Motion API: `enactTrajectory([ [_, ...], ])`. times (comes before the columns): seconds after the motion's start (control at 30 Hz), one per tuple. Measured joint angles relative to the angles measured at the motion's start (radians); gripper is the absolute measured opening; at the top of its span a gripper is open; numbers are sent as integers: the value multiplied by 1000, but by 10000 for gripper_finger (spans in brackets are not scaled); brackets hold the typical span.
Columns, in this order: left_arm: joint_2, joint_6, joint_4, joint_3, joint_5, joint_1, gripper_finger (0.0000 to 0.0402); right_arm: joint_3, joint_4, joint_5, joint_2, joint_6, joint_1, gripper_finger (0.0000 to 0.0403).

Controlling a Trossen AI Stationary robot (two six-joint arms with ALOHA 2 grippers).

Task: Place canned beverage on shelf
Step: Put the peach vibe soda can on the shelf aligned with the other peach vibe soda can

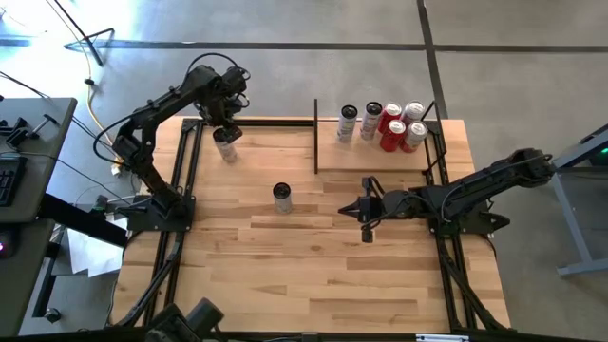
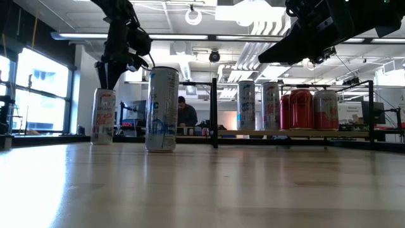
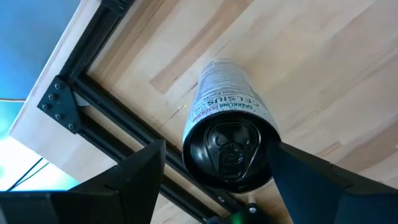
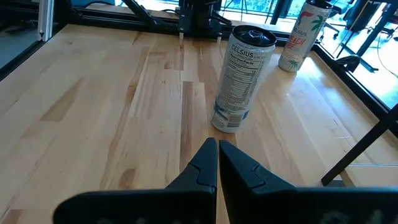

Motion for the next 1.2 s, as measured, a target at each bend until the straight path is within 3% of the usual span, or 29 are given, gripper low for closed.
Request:
enactTrajectory([
  [0.6, -112, 71, -2, -5, -7, -3, 273, 0, 11, 0, 0, -8, -1, 0],
  [0.8, -195, 45, -2, -4, -10, -32, 252, 0, 11, 0, 0, -54, -1, 0],
  [1.0, -256, 4, 22, -3, -24, -125, 173, 0, 35, 28, 0, -92, -22, 0],
  [1.2, -259, -77, 37, -3, -51, -199, 22, 0, 118, 55, 0, -209, -80, 0],
])
